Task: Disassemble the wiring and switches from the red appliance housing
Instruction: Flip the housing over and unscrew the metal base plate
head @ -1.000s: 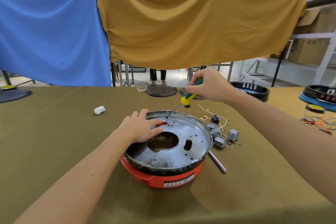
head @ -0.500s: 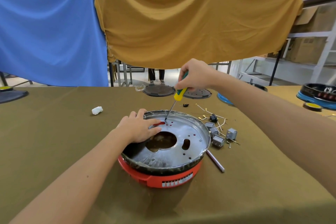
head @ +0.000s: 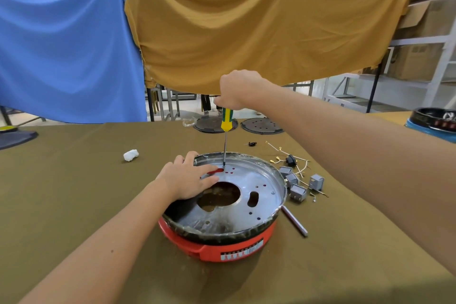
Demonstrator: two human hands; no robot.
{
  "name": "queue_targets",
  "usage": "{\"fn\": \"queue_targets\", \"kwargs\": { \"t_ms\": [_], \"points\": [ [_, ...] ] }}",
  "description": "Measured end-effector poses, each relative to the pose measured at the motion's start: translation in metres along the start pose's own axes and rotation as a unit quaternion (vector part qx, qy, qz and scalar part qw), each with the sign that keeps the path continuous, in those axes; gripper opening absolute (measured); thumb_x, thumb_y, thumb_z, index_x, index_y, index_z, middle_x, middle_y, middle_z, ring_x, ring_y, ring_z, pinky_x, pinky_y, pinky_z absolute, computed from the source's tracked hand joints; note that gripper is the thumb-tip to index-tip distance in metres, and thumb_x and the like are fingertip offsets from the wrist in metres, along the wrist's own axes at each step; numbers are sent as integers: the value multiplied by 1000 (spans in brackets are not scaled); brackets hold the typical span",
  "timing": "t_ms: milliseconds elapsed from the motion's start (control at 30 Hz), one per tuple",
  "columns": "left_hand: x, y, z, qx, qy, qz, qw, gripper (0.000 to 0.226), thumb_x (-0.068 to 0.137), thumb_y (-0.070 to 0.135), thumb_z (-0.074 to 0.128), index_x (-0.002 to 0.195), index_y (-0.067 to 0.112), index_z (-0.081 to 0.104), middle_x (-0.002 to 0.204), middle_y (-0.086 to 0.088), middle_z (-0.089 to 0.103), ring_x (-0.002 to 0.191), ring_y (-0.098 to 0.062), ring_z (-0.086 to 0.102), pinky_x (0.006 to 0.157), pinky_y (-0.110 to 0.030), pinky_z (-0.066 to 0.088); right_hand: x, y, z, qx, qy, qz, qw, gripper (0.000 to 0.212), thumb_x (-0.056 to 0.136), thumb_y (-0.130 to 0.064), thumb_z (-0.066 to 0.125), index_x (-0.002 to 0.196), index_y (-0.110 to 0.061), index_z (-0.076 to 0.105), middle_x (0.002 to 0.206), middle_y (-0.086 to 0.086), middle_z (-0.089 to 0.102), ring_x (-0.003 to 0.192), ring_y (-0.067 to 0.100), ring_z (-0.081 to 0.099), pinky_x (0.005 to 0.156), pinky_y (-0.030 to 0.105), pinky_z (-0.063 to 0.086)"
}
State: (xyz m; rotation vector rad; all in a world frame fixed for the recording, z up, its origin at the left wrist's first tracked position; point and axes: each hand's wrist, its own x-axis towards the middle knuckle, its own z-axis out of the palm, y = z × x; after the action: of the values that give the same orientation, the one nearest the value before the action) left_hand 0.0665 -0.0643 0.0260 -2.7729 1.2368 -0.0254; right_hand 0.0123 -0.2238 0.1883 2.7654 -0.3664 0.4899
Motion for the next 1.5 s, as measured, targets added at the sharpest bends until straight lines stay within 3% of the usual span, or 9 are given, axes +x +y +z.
{"fn": "queue_targets", "kwargs": {
  "t_ms": [267,467,567,700,900,1033,1233,1367,1500],
  "points": [
    [-1,1,-1,2,0,-2,1000,53,94,72,18,145,59,23,162,-5,12,142,-36,26,109,-48,32,13,11,-13,98,-140,-47,984,36,99,-43,54,103,-8,49,81,7,53,63,21,46,55,30,38],
    [-1,0,-1,-1,0,0,1000,54,94,73,18,145,59,23,162,-4,12,142,-35,26,109,-48,32,14,22,-22,294,-245,-64,922,14,98,-17,62,105,-19,50,98,11,58,74,17,51,62,26,52],
    [-1,0,-1,-3,-4,-1,1000,54,94,73,18,145,59,23,162,-4,11,142,-36,25,109,-49,32,8,17,-20,246,-228,-43,941,23,100,-32,58,116,-20,47,112,12,62,83,20,61,68,31,55],
    [-1,0,0,-6,-7,-3,1000,54,94,73,17,145,60,22,162,-5,10,142,-36,24,110,-49,31,-4,6,-16,-29,-139,16,990,70,94,-71,40,133,-12,41,94,6,56,68,19,59,54,33,41],
    [1,0,1,2,-3,-2,1000,54,94,73,17,145,59,22,161,-5,12,141,-37,26,108,-48,33,-3,4,-9,-68,-72,-13,995,49,101,-56,42,117,-10,45,80,2,48,66,17,45,53,31,31],
    [0,1,2,2,0,-2,1000,54,94,73,17,145,59,22,161,-5,12,141,-37,27,108,-48,33,1,9,-16,122,-157,-64,978,38,100,-41,56,117,-12,39,88,9,52,72,22,48,63,34,40],
    [-1,2,1,0,-2,-3,1000,54,94,73,17,146,59,21,162,-2,11,142,-36,26,109,-48,32,0,12,-29,305,-243,-38,920,17,97,-14,63,101,-23,49,94,9,55,71,18,49,54,23,45],
    [0,1,1,-3,-1,-2,1000,54,94,73,18,146,59,22,162,-4,11,141,-36,26,109,-48,32,-5,-2,-23,56,-149,11,987,52,98,-62,44,92,-10,49,89,4,54,79,23,55,68,34,45],
    [1,1,2,-6,0,-3,1000,55,93,74,18,146,59,22,162,-4,11,142,-36,25,109,-49,32,2,-16,-20,-29,-89,-14,996,42,103,-40,44,71,-13,49,75,1,50,60,17,45,54,29,34]
  ]
}}
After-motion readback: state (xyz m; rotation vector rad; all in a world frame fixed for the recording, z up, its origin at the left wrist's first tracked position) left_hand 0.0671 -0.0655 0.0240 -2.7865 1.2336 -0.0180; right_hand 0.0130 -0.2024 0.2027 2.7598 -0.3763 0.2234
